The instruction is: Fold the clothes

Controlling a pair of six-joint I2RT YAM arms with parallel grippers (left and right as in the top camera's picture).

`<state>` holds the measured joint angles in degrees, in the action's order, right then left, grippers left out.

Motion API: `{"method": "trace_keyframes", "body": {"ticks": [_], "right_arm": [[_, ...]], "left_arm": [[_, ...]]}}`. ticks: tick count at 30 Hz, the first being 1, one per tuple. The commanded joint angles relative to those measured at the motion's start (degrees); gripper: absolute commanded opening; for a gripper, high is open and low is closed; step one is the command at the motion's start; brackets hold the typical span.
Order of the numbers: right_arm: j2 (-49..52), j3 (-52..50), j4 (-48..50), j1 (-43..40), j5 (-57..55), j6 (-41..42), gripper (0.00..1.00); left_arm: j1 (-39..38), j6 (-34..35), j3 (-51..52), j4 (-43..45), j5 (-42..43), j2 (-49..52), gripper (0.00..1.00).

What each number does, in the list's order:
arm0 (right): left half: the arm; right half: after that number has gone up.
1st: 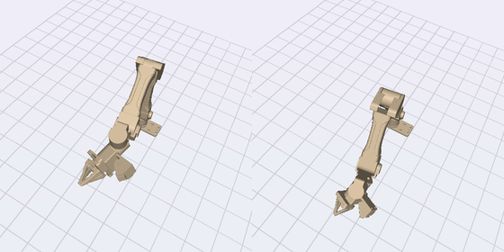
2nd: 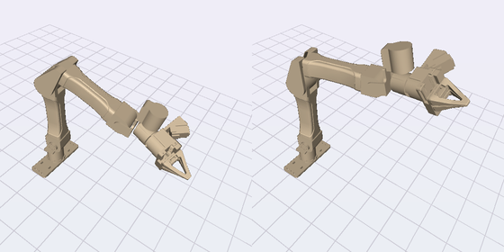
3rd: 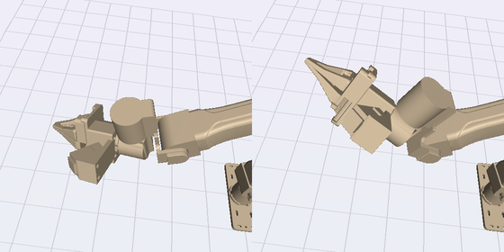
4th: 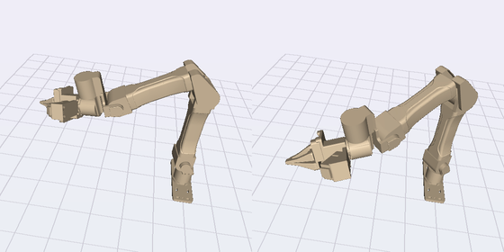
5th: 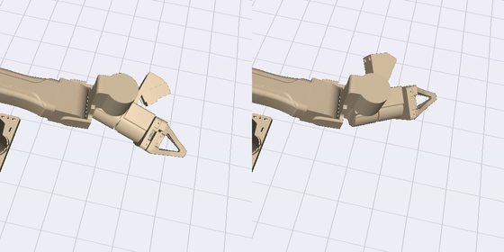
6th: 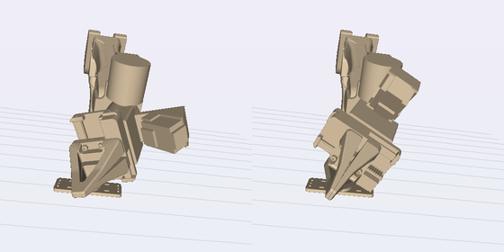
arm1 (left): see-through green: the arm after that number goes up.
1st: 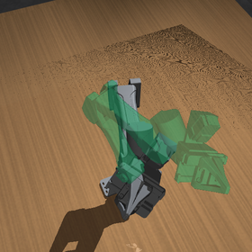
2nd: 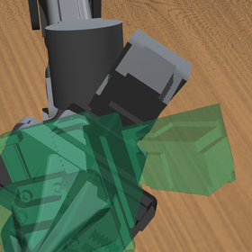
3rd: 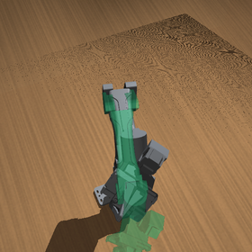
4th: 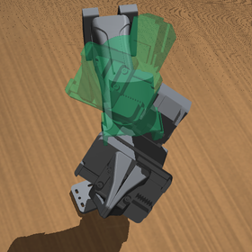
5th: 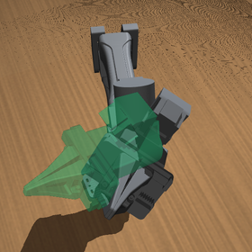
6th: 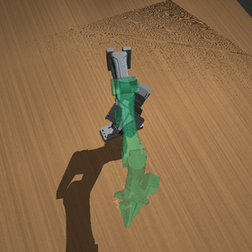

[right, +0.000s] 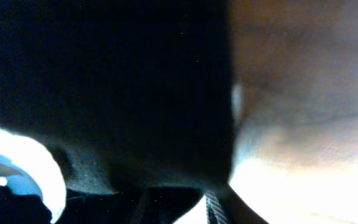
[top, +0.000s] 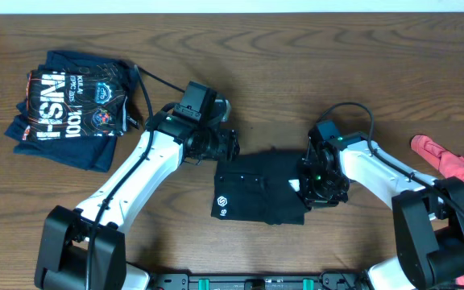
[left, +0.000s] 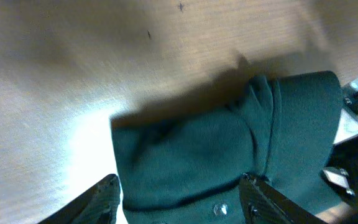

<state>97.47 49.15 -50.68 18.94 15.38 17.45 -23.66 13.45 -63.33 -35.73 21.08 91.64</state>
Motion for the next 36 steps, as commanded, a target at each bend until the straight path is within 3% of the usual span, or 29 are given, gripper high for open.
{"method": "trace_keyframes", "body": {"ticks": [1, 9, 16, 22, 29, 33, 34, 36], "right_arm": [[0.3, -0.3, 1.8, 0.2, -4.8, 2.3, 0.28], [0.3, -0.3, 8.5, 0.2, -7.8, 2.3, 0.33], [0.3, -0.2, 21.1, -0.1, -17.0, -2.2, 0.40], [0.3, 1.0, 28.3, -2.1, -17.5, -5.9, 0.40], [-0.3, 8.2, 16.5, -2.9, -17.0, -5.7, 0.51], [-1.8, 13.5, 5.1, -2.9, -11.9, -4.6, 0.53], [-2.3, 14.3, 2.9, -2.9, -9.0, -4.6, 0.53], [-3.1, 14.5, 0.5, -2.7, -2.9, -4.7, 0.53]], "left_arm": [[0.2, -0.3, 0.5, 1.0, -6.8, 1.0, 0.66], [0.2, -2.7, 0.5, 1.0, -7.6, 9.0, 0.66], [0.2, -2.7, 0.5, -6.6, -6.3, 15.5, 0.66], [0.1, 3.8, 0.5, -15.0, -4.6, 15.4, 0.65], [0.1, 6.9, 0.5, -18.9, -1.9, 11.0, 0.66], [0.6, 9.3, 0.5, -18.8, -6.8, 4.4, 0.67], [0.9, 9.7, 0.5, -18.2, -8.8, 2.9, 0.70], [1.4, 9.6, 0.5, -16.1, -12.1, 0.2, 0.88]]}}
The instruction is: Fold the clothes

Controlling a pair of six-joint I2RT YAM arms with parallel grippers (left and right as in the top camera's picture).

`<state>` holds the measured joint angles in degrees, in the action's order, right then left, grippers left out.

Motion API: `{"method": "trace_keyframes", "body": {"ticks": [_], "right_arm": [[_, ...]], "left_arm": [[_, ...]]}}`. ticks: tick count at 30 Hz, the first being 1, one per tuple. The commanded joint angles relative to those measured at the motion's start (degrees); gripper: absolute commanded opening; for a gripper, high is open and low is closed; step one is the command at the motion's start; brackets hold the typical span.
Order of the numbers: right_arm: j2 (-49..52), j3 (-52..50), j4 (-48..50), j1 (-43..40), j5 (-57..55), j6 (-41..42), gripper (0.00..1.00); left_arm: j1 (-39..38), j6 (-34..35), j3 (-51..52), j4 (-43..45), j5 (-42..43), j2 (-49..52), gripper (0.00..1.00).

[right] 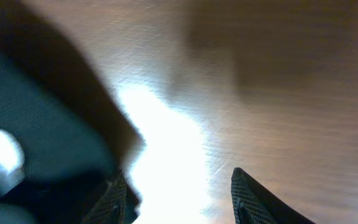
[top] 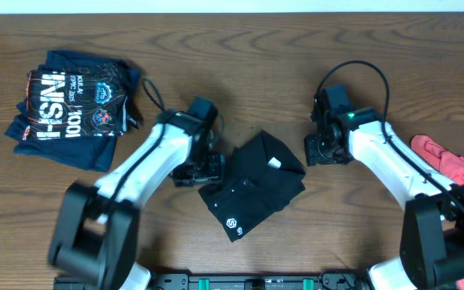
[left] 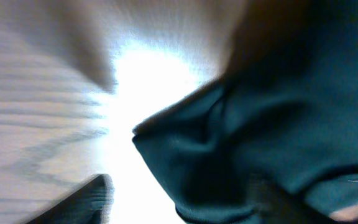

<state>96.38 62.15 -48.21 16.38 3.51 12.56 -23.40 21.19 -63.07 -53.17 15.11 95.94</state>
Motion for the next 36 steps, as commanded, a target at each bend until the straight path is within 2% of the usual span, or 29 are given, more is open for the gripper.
{"method": "trace_keyframes", "body": {"ticks": [1, 5, 7, 9, 11, 12, 16, 20, 22, 32, 36], "right_arm": [[-2.3, 1.4, -3.1, -0.1, 11.5, 0.2, 0.53], [-2.2, 0.6, -6.9, 1.0, 19.0, 0.2, 0.53], [-2.2, -0.5, -7.5, 2.3, 21.2, 0.0, 0.52], [-2.2, -1.9, -7.6, 3.7, 22.1, 0.0, 0.51], [-2.2, -3.3, -7.7, 5.1, 22.3, 0.1, 0.50], [-2.2, -4.0, -7.5, 5.9, 22.3, 0.1, 0.51], [-2.2, -6.6, -5.8, 7.8, 22.2, 0.3, 0.50], [-2.1, -10.9, -0.5, 8.3, 19.6, 3.2, 0.47], [-2.1, -13.0, 3.0, 8.3, 17.2, 4.7, 0.45], [-1.3, -15.4, 22.5, 6.3, 4.9, 6.7, 0.34], [-1.3, -15.3, 31.6, 5.0, 2.6, 6.0, 0.36]], "left_arm": [[1.4, 1.9, 0.2, 2.8, -6.6, -5.1, 0.93], [1.5, 0.7, 0.2, 8.6, -5.9, -6.5, 0.97], [1.4, -2.1, 0.2, 10.2, -1.3, -6.1, 0.96], [1.4, -3.8, 0.2, 10.4, 3.5, -5.8, 0.91], [1.2, -6.3, 0.2, 9.1, 6.2, -5.7, 0.80], [1.0, -7.2, 0.2, 8.2, 6.3, -5.7, 0.76], [0.0, -9.5, 0.2, 3.9, 6.3, -5.7, 0.67], [-1.6, -10.3, 1.0, 2.1, 6.3, -5.7, 0.55], [-2.5, -10.3, 1.9, 2.8, 6.3, -5.7, 0.53], [-6.2, -10.2, 4.0, 4.2, 6.3, -5.7, 0.53], [-6.2, -9.8, 4.0, 4.5, 6.3, -5.7, 0.53]]}}
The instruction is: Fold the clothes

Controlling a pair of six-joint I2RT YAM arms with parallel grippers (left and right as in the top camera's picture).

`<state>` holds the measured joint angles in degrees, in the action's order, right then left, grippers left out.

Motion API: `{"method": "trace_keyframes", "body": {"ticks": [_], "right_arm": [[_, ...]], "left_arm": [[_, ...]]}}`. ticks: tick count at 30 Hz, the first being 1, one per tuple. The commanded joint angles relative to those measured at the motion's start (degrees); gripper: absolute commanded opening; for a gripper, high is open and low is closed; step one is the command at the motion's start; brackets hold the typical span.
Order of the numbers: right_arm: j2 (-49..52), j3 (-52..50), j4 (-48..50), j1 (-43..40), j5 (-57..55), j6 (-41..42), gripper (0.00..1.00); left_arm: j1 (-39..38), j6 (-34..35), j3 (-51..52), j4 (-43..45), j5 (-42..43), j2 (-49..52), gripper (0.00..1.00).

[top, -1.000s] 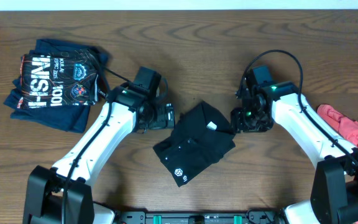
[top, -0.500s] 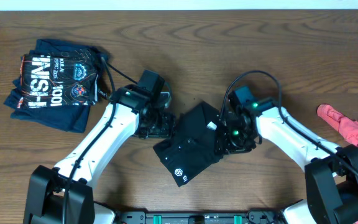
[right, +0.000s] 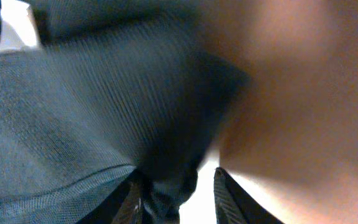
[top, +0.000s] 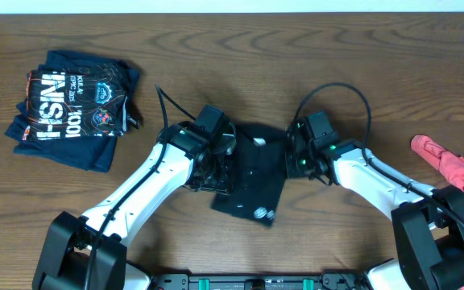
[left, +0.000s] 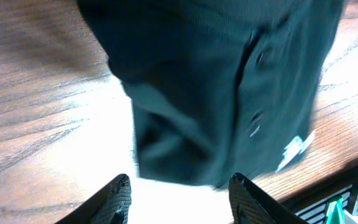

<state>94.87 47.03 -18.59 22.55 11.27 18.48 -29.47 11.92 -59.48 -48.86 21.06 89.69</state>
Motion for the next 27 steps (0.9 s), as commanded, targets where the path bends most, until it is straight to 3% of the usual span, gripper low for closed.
{"method": "trace_keyframes", "body": {"ticks": [1, 6, 9, 13, 17, 19, 27], "right_arm": [[0.2, -0.2, 3.3, -1.3, -4.8, -0.1, 0.37], [-0.3, -0.2, 1.0, -1.1, -2.1, -0.6, 0.45], [-2.8, 0.7, -3.0, -1.1, -0.2, -1.0, 0.46], [-9.1, 3.5, -10.9, -1.1, 1.1, -3.4, 0.35], [-14.4, 4.2, -14.2, -1.1, 9.3, -6.9, 0.15], [-15.0, 4.2, -15.2, -0.7, 13.8, -7.9, 0.11], [-10.7, 3.2, -17.2, 3.2, 18.3, -8.5, 0.09]], "left_arm": [[-0.1, -0.5, 0.4, 0.5, 0.3, 0.5, 0.53], [-0.1, -0.5, -0.3, 2.1, 0.4, 0.5, 0.52], [-0.1, -0.5, -1.4, 2.0, 0.4, 0.3, 0.44], [-0.1, -0.5, -2.2, 3.3, 3.1, -1.0, 0.39], [-0.4, -0.5, -2.1, 6.2, 8.2, -1.6, 0.38], [-1.2, -0.5, -2.0, 7.0, 8.3, -1.6, 0.38], [-4.7, -0.5, 0.5, 10.8, 8.2, 0.5, 0.38]]}}
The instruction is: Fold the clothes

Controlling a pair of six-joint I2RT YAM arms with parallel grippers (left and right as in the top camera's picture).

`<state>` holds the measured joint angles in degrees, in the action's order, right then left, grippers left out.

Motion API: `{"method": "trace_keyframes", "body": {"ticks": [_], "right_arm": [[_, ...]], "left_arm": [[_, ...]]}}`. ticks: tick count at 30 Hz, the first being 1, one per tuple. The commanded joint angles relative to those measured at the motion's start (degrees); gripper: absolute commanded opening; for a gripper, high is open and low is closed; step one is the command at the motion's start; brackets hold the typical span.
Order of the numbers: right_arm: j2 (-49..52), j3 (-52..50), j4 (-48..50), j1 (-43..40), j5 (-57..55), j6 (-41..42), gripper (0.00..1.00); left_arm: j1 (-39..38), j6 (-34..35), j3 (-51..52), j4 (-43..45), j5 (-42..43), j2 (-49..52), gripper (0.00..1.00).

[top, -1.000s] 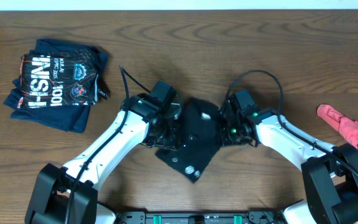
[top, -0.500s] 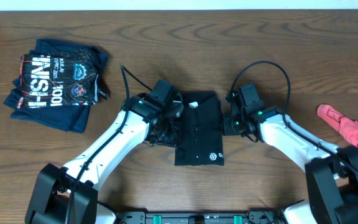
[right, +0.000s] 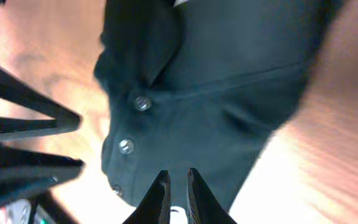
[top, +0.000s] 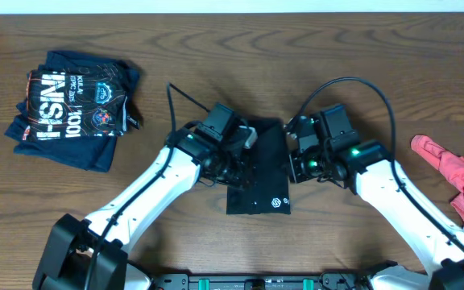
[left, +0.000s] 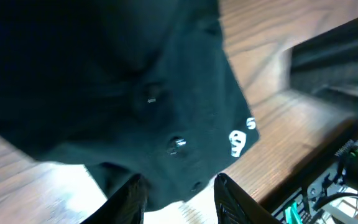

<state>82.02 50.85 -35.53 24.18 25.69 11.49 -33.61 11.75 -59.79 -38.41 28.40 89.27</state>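
Note:
A black polo shirt (top: 263,173) lies folded into a narrow strip in the middle of the table, its white logo (top: 274,203) at the near end. My left gripper (top: 238,159) is at the shirt's left edge. In the left wrist view it (left: 178,198) is open over the dark cloth (left: 135,81). My right gripper (top: 295,163) is at the right edge. In the right wrist view it (right: 178,196) is shut, tips over the buttoned placket (right: 143,102); no cloth shows between them.
A folded navy printed shirt (top: 71,109) lies at the far left of the wooden table (top: 377,64). A red garment (top: 457,173) sits at the right edge. The table's front edge and a rail (left: 328,186) are close below the shirt.
The black shirt has turned from a slant to a straight strip running front to back, logo now at the near right. My right gripper, then open at its edge, is shut.
At first the black shirt lay as a wide rectangle with both grippers at its ends. Then it sat slanted, the right gripper open over bare table. Later both grippers were at its sides, and it now lies as a narrow strip between them.

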Motion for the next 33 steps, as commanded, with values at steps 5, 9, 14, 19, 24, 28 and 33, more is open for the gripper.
{"method": "trace_keyframes", "body": {"ticks": [5, 9, 14, 19, 24, 28, 33], "right_arm": [[8.3, -0.6, -0.2, 3.2, 4.5, -1.5, 0.09], [13.8, -0.6, 0.0, 3.1, 3.7, -1.5, 0.07], [18.6, -0.6, 0.0, 2.1, -2.3, -0.9, 0.04], [19.3, -0.6, 0.1, -0.7, -6.3, 0.2, 0.05], [19.4, -0.6, 0.2, -2.3, -8.6, 0.2, 0.06], [19.4, -0.6, 0.2, -2.5, -8.6, 0.2, 0.05], [19.4, -0.6, 0.1, -2.5, -9.4, 0.2, 0.05]], "left_arm": [[-0.6, -0.3, 0.9, 0.4, 0.7, 4.2, 0.38], [-0.6, -0.3, 0.9, 0.4, 0.7, 8.2, 0.38], [-0.6, 0.5, 1.0, 0.4, 0.7, 14.4, 0.38], [0.2, 3.7, 1.0, 0.4, 0.7, 18.9, 0.38], [1.2, 9.4, 1.0, -1.0, -7.9, 18.9, 0.38], [1.2, 11.1, 1.0, -2.0, -11.1, 18.9, 0.40], [1.6, 9.5, 0.4, -3.1, -11.1, 17.5, 0.43]]}}
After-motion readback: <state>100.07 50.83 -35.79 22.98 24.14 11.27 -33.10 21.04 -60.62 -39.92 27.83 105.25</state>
